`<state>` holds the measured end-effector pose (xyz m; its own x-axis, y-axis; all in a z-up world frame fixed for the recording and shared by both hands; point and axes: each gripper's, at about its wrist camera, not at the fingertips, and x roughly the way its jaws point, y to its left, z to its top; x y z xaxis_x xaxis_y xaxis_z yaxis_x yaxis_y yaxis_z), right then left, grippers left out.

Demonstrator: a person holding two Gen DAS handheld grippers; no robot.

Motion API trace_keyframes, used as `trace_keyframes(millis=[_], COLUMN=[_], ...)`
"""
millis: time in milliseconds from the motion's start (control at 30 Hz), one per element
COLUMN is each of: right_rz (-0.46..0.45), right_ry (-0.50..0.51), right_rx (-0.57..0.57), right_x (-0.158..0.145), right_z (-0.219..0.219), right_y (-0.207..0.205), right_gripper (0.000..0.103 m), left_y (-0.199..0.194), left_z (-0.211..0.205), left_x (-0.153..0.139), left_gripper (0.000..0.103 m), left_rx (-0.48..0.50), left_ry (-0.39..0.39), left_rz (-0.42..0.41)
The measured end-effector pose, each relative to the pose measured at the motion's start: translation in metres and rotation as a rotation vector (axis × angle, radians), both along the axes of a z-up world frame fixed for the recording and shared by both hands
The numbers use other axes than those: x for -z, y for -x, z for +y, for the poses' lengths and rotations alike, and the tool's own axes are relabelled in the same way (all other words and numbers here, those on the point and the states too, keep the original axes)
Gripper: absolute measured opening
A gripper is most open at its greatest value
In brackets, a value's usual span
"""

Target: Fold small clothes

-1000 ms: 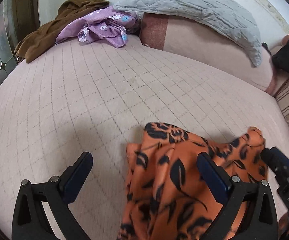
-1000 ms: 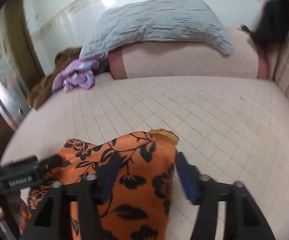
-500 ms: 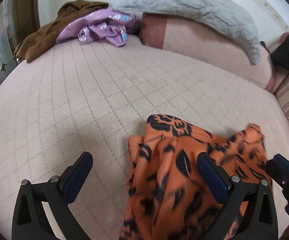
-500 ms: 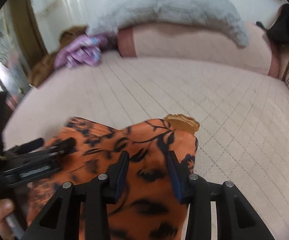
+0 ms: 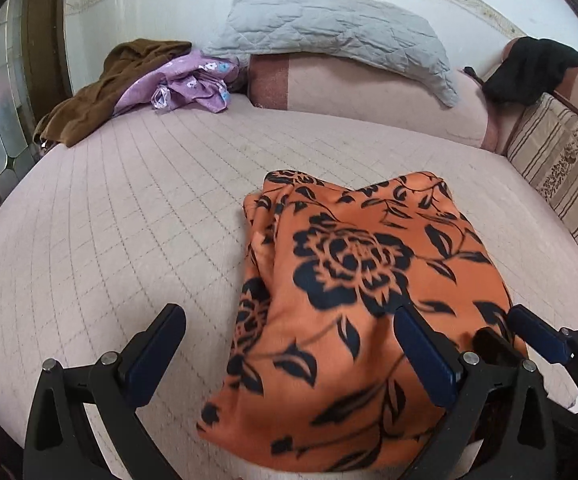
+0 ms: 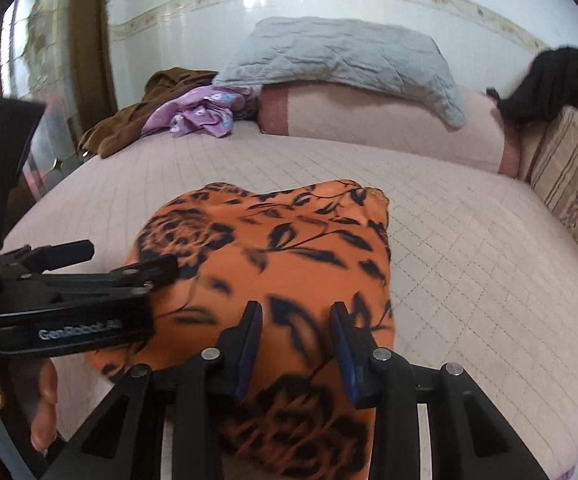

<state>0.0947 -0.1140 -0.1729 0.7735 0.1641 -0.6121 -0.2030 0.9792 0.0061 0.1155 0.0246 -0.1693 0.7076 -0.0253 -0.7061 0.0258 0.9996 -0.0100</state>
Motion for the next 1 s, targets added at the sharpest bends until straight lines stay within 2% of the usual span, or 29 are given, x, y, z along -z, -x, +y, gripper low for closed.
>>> trace_keyframes(millis=[100, 300, 400, 600, 667, 733, 800, 1000], right_rz=[0.022, 0.02, 0.018, -0.034, -0.021, 0.004, -0.015, -0.031], right_ry=[0.03, 0.052, 0.072, 0.072, 0.081, 0.082, 0.094, 0.132], right_rx=[-0.003, 0.001, 0.003, -0.004, 0.0, 0.009, 0.012, 0.008], right_x=[0.011, 0.023, 0.02, 0.002, 0.007, 0.02, 0.027, 0.031], right_z=[0.009, 0.011, 0.015, 0.012, 0.011, 0.011, 0.012, 0.016], right_y=[0.001, -0.001, 0.001, 0.017, 0.017, 0.016, 0.017, 0.019], right_gripper=[0.039, 0.043, 0.044, 0.045, 0.05, 0.051, 0.051, 0.053], left_y=[-0.001, -0.003, -0.001, 0.012, 0.012, 0.008, 0.005, 0.014], left_z=[-0.004, 0.003, 0.002, 0.003, 0.003, 0.002, 0.005, 0.007], left_x=[0.016, 0.022, 0.019, -0.002, 0.0, 0.011, 0.022, 0.017], left_gripper=[0.103, 0.103, 0.103, 0.103, 0.103, 0.103, 0.103, 0.103], left_rx=[-0.009, -0.012, -0.017, -0.022, -0.034, -0.037, -0.035, -0.013], left_ry=[-0.018, 0.04, 0.031, 0.003, -0.016, -0.03, -0.026, -0.046], left_rz=[0.042, 0.051, 0.043, -0.045, -0.041, 0.002, 0.03, -0.008])
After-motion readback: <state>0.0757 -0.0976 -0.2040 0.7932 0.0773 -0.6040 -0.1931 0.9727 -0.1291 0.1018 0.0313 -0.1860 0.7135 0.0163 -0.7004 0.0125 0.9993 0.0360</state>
